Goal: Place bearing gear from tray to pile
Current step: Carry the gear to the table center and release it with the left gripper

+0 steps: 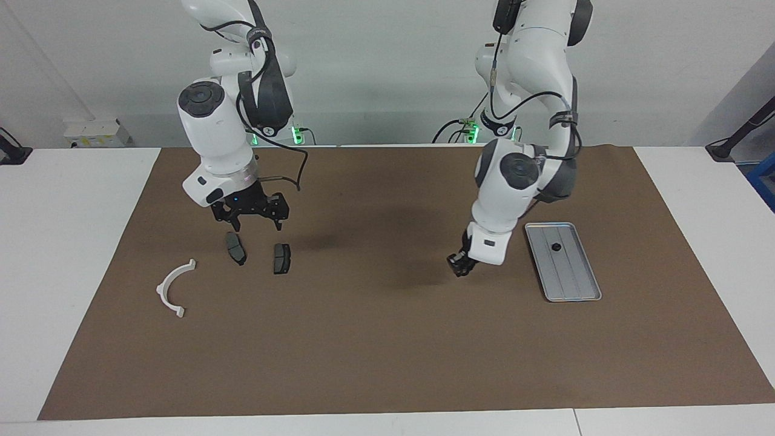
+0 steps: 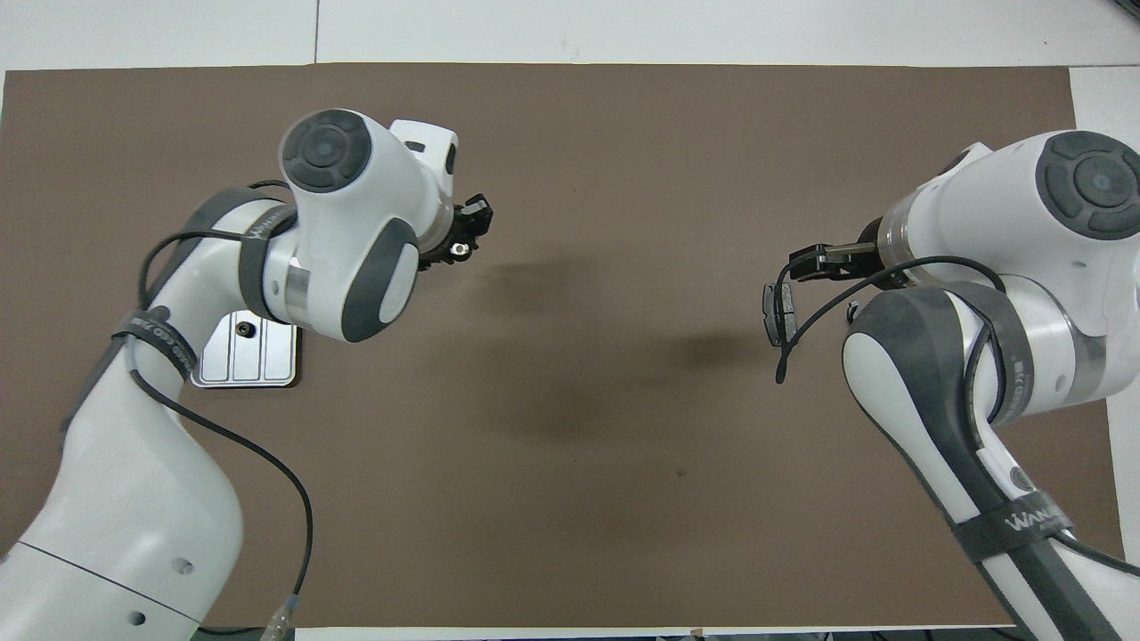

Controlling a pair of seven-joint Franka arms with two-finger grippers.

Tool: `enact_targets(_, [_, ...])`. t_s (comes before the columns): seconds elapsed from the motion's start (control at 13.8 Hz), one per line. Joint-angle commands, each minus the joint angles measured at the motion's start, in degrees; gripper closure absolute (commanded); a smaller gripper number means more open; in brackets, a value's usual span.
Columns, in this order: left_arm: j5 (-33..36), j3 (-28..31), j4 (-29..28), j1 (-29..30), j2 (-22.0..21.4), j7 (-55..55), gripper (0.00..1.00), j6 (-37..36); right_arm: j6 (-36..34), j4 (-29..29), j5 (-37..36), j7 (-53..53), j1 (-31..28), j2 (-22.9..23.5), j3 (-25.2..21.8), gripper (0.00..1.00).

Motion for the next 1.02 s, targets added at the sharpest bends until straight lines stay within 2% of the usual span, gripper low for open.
enact_targets(0.0, [3.44,1.36,-3.65,-5.17,0.61,-4.09,1.0,2.96,0.75,0.08,1.39,0.0,-0.25,0.26,0.01,0.0])
enact_targets(0.22, [3.63,1.36,-10.52,-6.33,-0.8,-4.18,1.0,8.07,0.84,0.08,1.39,0.0,-0.34,0.26,0.01,0.0])
enact_targets(0.44, [4.15,1.45,-12.38,-6.33,-1.33,-4.18,1.0,9.48,0.84,0.08,1.39,0.0,-0.34,0.26,0.01,0.0])
enact_targets(0.51, [4.15,1.36,-12.3,-6.33,-1.33,-4.18,0.74,9.48,0.84,0.08,1.39,0.0,-0.34,0.26,0.01,0.0])
enact_targets(0.58, [4.24,1.45,-11.78,-6.42,-1.33,-4.27,0.01,8.96,0.75,0.08,1.39,0.0,-0.34,0.26,0.01,0.0])
enact_targets(0.73, [6.34,1.45,-11.24,-5.55,-2.29,-3.31,0.0,5.89,0.75,0.08,1.39,0.0,-0.34,0.26,0.01,0.0])
enact_targets(0.8, [6.53,1.45,-13.16,-3.8,-5.34,-0.7,0.0,4.75,0.75,0.08,1.39,0.08,-0.26,0.26,0.01,0.0])
enact_targets(0.95, [6.44,1.36,-20.79,1.38,-13.59,14.02,0.0,4.48,0.75,0.26,1.39,0.61,0.18,0.26,0.01,0.0])
